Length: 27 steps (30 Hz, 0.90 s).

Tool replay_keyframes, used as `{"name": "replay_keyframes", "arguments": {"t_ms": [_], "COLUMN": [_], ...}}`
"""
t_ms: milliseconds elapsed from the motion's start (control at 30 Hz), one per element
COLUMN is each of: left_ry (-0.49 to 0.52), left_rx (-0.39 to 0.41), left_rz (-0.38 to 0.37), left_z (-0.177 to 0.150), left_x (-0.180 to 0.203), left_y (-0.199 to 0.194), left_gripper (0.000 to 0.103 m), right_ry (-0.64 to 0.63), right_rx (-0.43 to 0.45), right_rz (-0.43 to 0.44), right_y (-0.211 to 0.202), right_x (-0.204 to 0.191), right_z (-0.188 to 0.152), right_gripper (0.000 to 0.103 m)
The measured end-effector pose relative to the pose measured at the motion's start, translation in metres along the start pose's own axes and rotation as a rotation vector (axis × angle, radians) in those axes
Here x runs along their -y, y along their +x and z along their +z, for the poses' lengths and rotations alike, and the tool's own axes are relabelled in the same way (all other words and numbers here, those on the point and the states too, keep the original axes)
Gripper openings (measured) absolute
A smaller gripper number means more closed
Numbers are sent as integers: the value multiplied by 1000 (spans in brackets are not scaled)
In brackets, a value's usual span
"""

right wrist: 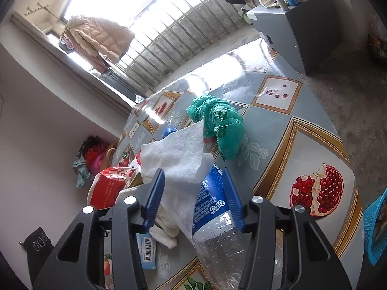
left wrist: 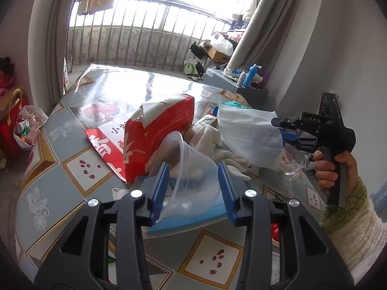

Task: Collect trash
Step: 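Move right tool to the water bottle while left tool approaches plastic cup, then grasp the clear plastic cup with left tool while right tool grasps white tissue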

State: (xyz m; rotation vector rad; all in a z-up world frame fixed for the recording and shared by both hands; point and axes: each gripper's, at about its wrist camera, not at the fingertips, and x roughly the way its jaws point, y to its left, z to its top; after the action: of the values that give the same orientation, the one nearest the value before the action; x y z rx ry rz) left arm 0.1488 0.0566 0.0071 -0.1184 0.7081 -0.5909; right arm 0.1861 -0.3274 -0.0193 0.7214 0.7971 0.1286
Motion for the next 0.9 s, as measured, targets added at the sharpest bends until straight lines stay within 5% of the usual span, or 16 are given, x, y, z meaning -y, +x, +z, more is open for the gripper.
{"name": "replay_keyframes", "arguments": {"t_ms": [300,900], "left_ry": [-35,2], "left_rx": [10,139], "left_rz": [-23,-129], "left_z": [1,9], "left_x": [-4,10], "left_y": [-10,-56], "left_gripper": [10,5], "right_ry": [-36,-103], "right_rx": [11,100], "right_rz": [19,190], "right_y": [-8,-64], "right_x": [-11,-54], "right_z": [-3,-8], "right_gripper": [7,3]}}
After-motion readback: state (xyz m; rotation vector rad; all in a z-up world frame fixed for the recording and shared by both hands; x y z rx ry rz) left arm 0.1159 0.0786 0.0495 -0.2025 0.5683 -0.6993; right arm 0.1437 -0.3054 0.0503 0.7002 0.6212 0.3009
